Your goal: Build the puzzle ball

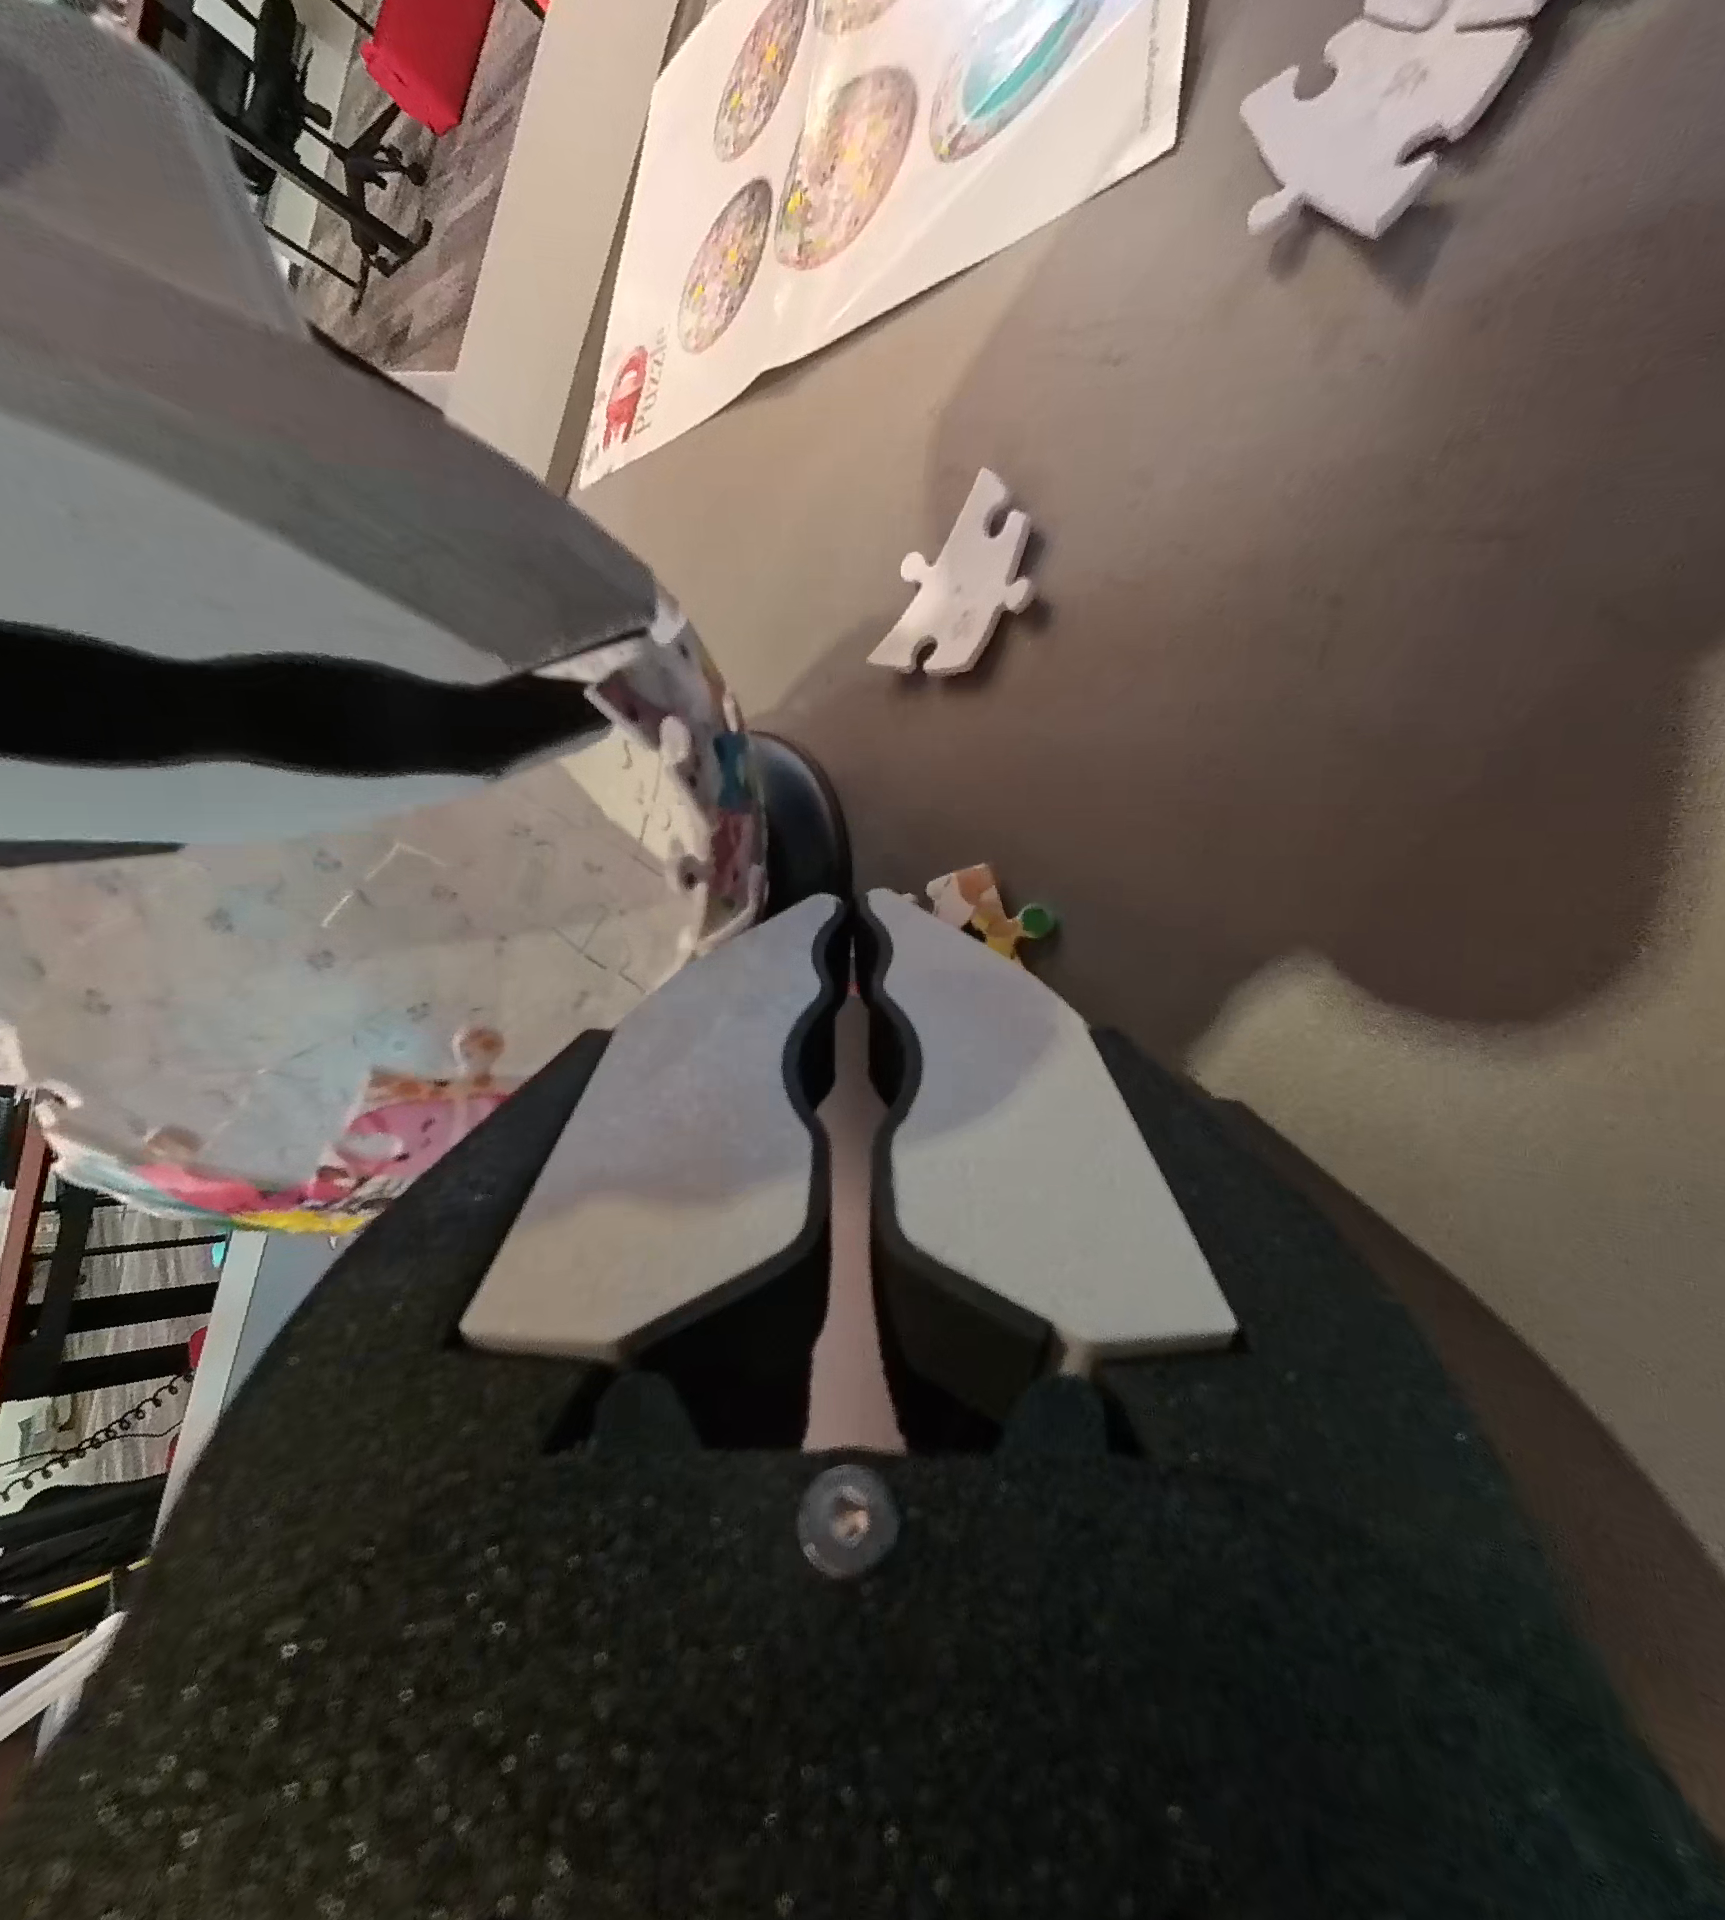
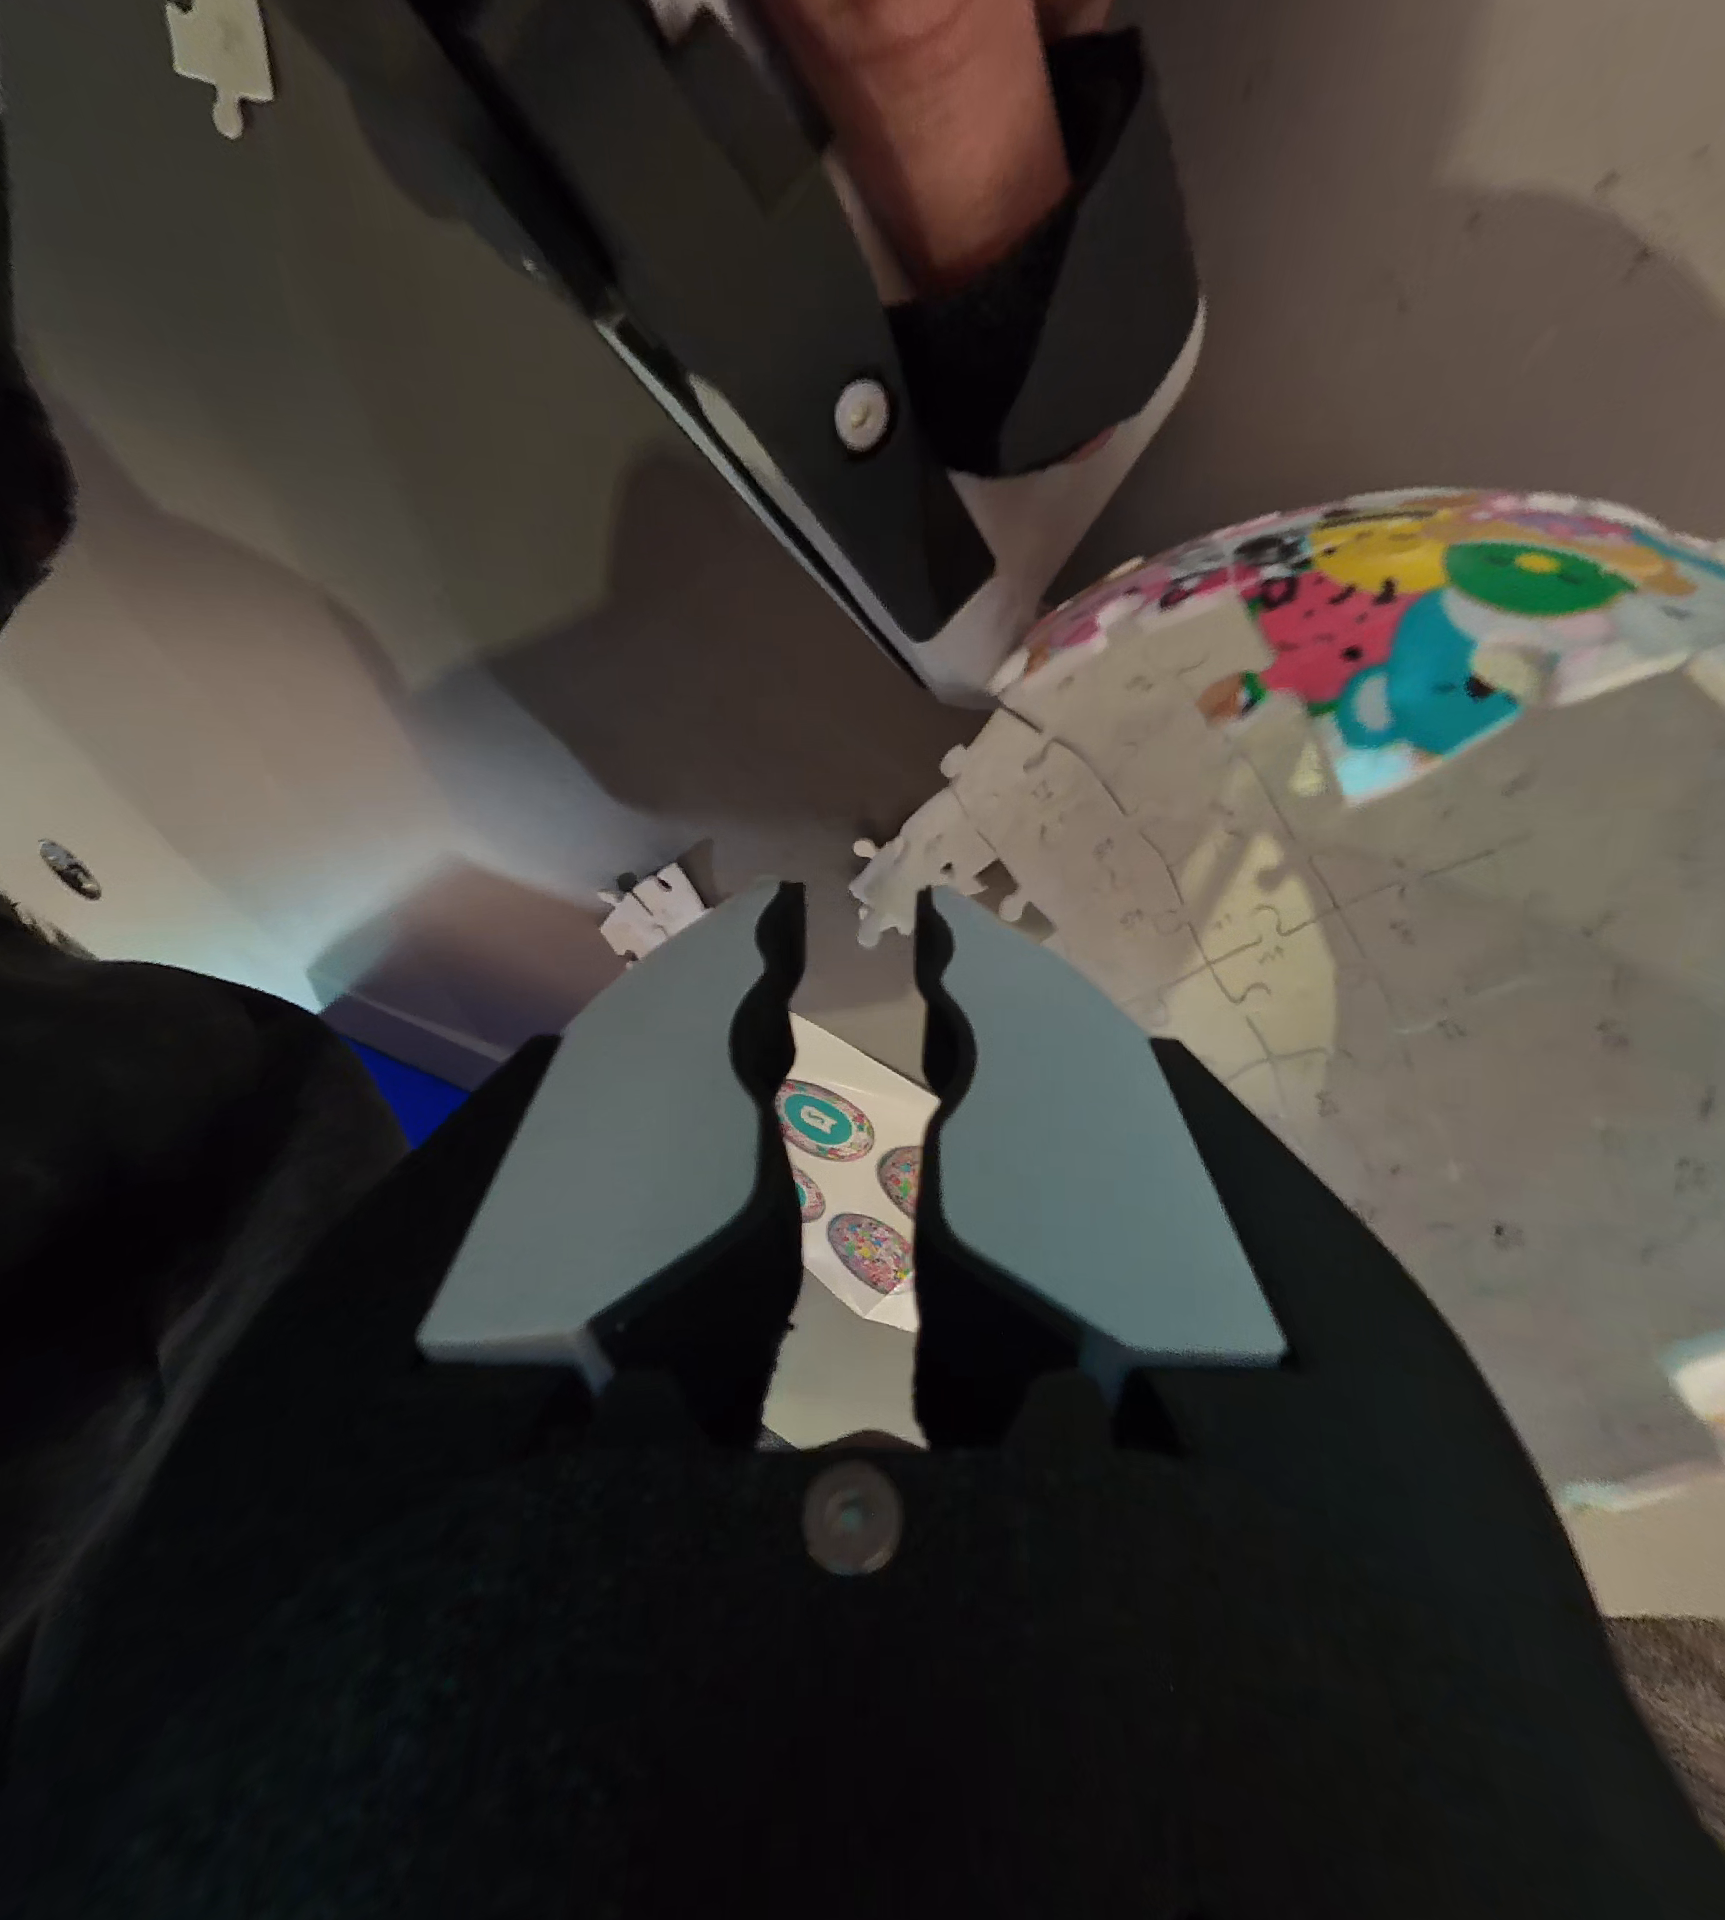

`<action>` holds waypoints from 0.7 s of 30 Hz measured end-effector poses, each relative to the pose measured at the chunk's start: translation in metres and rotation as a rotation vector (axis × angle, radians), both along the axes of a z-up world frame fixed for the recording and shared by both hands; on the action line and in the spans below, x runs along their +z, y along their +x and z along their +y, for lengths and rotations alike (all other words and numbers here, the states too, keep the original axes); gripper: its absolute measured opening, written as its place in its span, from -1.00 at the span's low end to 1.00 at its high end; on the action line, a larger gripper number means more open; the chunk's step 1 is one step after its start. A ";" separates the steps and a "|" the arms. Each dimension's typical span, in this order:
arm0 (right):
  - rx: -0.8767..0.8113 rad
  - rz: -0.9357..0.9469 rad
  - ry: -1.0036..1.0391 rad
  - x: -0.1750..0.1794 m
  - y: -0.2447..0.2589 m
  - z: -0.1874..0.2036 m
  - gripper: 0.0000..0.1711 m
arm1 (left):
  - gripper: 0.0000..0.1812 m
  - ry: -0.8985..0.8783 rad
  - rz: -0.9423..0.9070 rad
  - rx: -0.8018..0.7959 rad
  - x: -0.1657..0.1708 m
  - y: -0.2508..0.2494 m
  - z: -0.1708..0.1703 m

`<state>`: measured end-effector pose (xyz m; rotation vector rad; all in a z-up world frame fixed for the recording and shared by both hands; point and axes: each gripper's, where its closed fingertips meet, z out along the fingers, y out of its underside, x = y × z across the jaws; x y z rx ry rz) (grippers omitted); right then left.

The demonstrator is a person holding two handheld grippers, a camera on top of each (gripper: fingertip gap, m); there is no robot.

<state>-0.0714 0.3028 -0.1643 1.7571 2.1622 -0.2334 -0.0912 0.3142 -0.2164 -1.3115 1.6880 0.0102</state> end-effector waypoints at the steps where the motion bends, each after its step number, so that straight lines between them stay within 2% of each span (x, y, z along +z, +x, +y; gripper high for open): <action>1: -0.004 0.002 0.015 0.000 0.000 0.001 -0.74 | -1.00 0.000 0.000 0.000 0.000 0.000 0.000; 4: -0.049 0.034 0.116 0.008 0.000 0.009 -0.60 | -1.00 0.001 0.000 0.000 0.000 0.000 0.000; 7: -0.169 0.188 0.258 0.029 -0.006 0.009 -0.60 | -1.00 0.010 -0.010 0.000 0.003 -0.002 0.000; 9: -0.279 0.303 0.349 0.035 -0.013 0.001 -0.52 | -1.00 0.009 -0.017 -0.002 0.005 -0.006 -0.001; 12: -0.424 0.419 0.529 0.018 -0.019 -0.007 -0.33 | -1.00 0.021 -0.026 -0.018 0.009 -0.022 -0.003; 14: -0.493 0.396 0.637 -0.002 -0.015 -0.011 -0.22 | -1.00 0.031 -0.040 -0.037 0.013 -0.038 -0.003; 17: -0.550 0.388 0.713 -0.012 -0.022 -0.008 -0.14 | -1.00 0.055 -0.055 -0.085 0.018 -0.060 0.001; 21: -0.481 0.336 0.706 -0.020 -0.035 -0.002 -0.16 | -1.00 0.079 -0.052 -0.088 0.017 -0.080 0.013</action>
